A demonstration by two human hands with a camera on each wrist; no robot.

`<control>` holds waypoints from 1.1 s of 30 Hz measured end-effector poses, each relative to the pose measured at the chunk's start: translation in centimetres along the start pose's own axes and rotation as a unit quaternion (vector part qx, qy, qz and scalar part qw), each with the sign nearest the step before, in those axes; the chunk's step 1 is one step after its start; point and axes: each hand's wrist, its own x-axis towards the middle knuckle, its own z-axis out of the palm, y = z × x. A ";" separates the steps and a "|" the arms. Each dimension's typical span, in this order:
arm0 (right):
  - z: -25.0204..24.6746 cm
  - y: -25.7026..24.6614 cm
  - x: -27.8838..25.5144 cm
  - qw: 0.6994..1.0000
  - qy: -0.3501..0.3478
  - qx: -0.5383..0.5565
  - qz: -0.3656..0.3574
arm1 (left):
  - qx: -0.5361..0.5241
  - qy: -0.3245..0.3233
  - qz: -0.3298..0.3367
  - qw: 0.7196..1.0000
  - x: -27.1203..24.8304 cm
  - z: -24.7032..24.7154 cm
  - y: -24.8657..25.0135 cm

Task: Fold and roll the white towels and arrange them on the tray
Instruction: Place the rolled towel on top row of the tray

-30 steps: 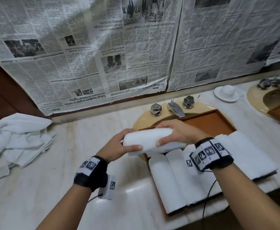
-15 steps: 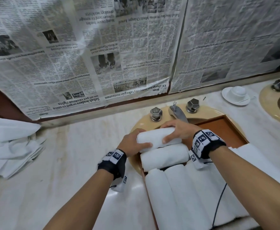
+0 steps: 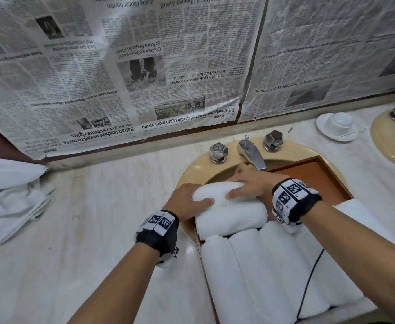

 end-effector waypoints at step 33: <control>5.9 -1.6 -3.8 0.860 0.149 0.449 0.189 | -0.520 0.081 -0.153 0.836 -5.3 5.1 1.6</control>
